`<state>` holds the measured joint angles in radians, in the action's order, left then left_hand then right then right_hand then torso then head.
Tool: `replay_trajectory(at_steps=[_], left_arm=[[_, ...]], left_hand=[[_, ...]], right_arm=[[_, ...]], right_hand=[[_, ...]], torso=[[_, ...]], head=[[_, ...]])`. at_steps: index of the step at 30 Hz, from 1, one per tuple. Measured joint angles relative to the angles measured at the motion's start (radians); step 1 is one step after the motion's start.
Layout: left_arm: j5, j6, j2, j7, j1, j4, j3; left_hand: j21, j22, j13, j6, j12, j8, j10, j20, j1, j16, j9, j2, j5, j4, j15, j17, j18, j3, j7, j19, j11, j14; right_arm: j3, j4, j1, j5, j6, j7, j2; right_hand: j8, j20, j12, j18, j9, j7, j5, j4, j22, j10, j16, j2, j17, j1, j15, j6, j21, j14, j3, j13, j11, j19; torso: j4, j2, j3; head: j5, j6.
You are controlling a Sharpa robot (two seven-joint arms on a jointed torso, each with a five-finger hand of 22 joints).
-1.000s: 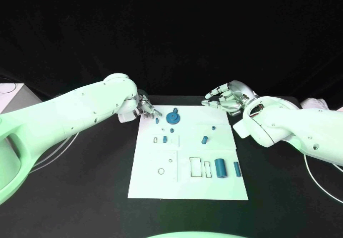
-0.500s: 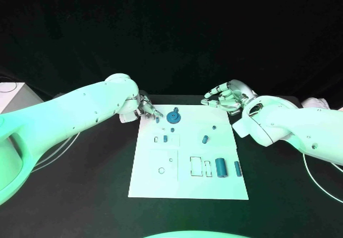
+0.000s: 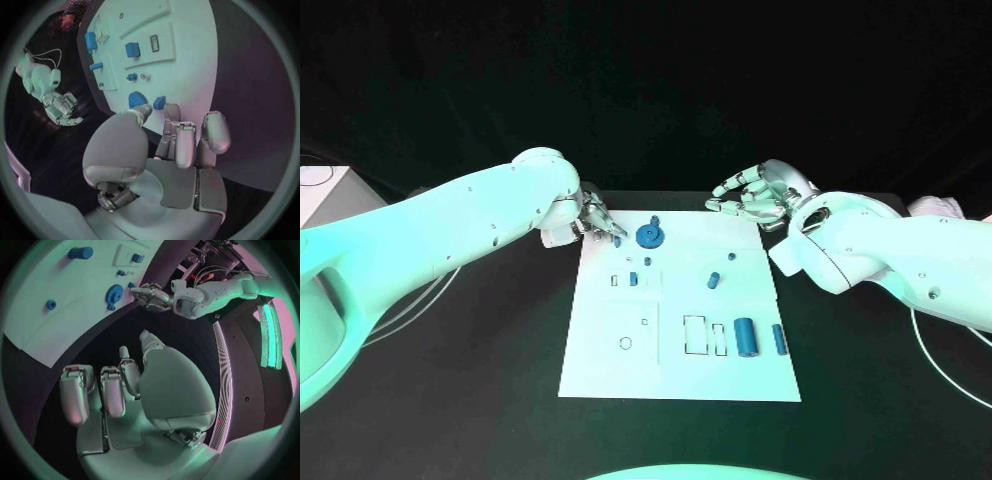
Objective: Assemble the parts on the task board
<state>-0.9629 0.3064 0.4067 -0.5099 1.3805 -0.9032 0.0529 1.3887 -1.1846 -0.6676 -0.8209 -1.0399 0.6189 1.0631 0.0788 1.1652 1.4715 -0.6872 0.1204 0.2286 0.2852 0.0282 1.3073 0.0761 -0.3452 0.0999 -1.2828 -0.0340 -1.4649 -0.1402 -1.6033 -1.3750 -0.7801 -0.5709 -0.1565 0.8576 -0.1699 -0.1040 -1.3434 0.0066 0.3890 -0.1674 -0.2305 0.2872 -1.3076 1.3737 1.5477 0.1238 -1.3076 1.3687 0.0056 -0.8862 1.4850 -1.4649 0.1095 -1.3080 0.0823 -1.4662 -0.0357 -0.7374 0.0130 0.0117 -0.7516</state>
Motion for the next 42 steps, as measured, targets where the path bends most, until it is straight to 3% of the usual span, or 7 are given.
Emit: replay_trajectory(at_steps=[15,20,22,31,33,40,42], left_arm=[[0.008,0.0,0.002,0.002,0.0,-0.002,0.0],[0.013,0.0,0.004,0.005,0.001,-0.005,0.0],[0.016,0.0,0.006,0.005,0.001,-0.006,0.0],[0.035,-0.004,0.025,0.007,0.0,-0.028,0.001],[0.042,-0.008,0.035,0.007,0.0,-0.04,0.001],[0.068,-0.033,0.085,0.007,0.0,-0.108,-0.001],[0.078,-0.046,0.109,0.007,0.0,-0.145,-0.001]], left_hand=[[0.0,-0.009,-0.005,-0.009,-0.006,0.008,0.012,-0.002,0.087,0.009,0.009,-0.013,0.0,-0.022,0.002,0.0,0.0,-0.047,-0.009,-0.002,0.011,-0.002],[0.002,-0.019,-0.007,-0.012,-0.011,0.014,0.018,-0.009,0.134,0.014,0.017,-0.01,-0.002,-0.052,0.008,0.0,0.0,-0.123,-0.012,-0.009,0.018,0.0],[0.005,-0.023,-0.006,-0.01,-0.011,0.019,0.022,-0.013,0.144,0.015,0.017,-0.002,-0.005,-0.073,0.011,0.001,0.0,-0.171,-0.01,-0.013,0.021,-0.004],[0.024,-0.06,-0.026,0.001,-0.021,0.073,0.07,-0.012,0.136,0.03,0.017,0.022,0.001,-0.03,0.011,0.001,0.0,-0.235,-0.007,-0.038,0.023,-0.004],[0.031,-0.071,-0.037,0.001,-0.029,0.075,0.081,-0.014,0.118,0.035,0.017,0.038,0.001,-0.073,0.011,0.001,0.0,-0.287,-0.007,-0.047,0.02,-0.004],[0.047,-0.106,-0.077,-0.016,-0.058,0.084,0.126,-0.019,0.077,0.045,0.016,0.063,0.023,-0.092,0.018,0.001,0.0,-0.324,-0.012,-0.07,0.029,-0.004],[0.058,-0.118,-0.097,-0.031,-0.071,0.089,0.146,-0.024,0.057,0.053,0.016,0.074,0.052,-0.09,0.024,0.001,0.0,-0.327,-0.017,-0.085,0.034,0.002]], right_arm=[[0.0,0.003,0.0,0.0,0.001,-0.002,-0.003],[0.0,0.003,0.0,0.0,0.001,-0.002,-0.003],[0.0,0.003,0.0,0.0,0.001,-0.002,-0.003],[0.0,0.003,0.0,0.0,0.001,-0.002,-0.001],[0.0,0.003,0.0,0.0,0.001,-0.002,0.0],[0.0,0.004,0.0,0.0,0.001,-0.002,0.004],[0.0,0.005,0.0,0.0,0.001,-0.002,0.005]], right_hand=[[0.0,0.0,0.0,0.0,0.0,0.0,0.0,0.0,0.0,0.0,0.0,0.0,0.0,0.0,0.0,0.0,0.0,0.0,0.0,0.0,0.0,0.0],[0.0,0.0,0.0,0.0,0.0,0.0,0.0,0.0,0.0,0.0,0.0,0.0,0.0,0.0,0.0,0.0,0.0,0.0,0.0,0.0,0.0,0.0],[0.0,0.0,0.0,0.0,0.0,0.0,0.0,0.0,0.0,0.0,0.0,0.0,0.0,0.0,0.0,0.0,0.0,0.0,0.0,0.0,0.0,0.0],[0.0,0.0,0.0,0.0,0.0,0.0,0.0,-0.003,0.0,0.0,0.0,0.0,0.0,0.0,0.0,0.0,0.0,0.0,0.003,0.0,0.0,0.0],[0.0,0.0,0.0,0.0,0.0,0.0,0.0,-0.003,0.0,0.0,0.0,0.0,0.0,0.0,0.0,0.0,0.0,0.0,0.003,0.0,0.0,0.0],[0.0,0.0,0.0,0.0,0.0,0.0,0.0,0.0,0.0,0.0,0.0,0.0,0.0,0.0,0.0,0.0,0.0,0.0,0.006,0.0,0.0,0.0],[0.0,0.0,0.0,0.0,0.0,0.0,0.0,0.0,0.0,0.0,0.0,0.0,0.0,0.0,0.0,0.0,0.0,0.0,0.006,0.0,0.0,0.0]], torso=[[0.0005,0.001,0.0002],[-0.0003,0.0,0.0002],[-0.0003,0.0,0.0002],[-0.0007,0.0,0.0002],[-0.0012,0.0,0.0002],[-0.0031,0.002,-0.0004],[-0.0041,0.003,-0.0005]], head=[[0.0,-0.003],[0.0,-0.003],[0.0,-0.004],[0.001,-0.007],[0.001,-0.007],[0.003,-0.006],[0.003,-0.006]])
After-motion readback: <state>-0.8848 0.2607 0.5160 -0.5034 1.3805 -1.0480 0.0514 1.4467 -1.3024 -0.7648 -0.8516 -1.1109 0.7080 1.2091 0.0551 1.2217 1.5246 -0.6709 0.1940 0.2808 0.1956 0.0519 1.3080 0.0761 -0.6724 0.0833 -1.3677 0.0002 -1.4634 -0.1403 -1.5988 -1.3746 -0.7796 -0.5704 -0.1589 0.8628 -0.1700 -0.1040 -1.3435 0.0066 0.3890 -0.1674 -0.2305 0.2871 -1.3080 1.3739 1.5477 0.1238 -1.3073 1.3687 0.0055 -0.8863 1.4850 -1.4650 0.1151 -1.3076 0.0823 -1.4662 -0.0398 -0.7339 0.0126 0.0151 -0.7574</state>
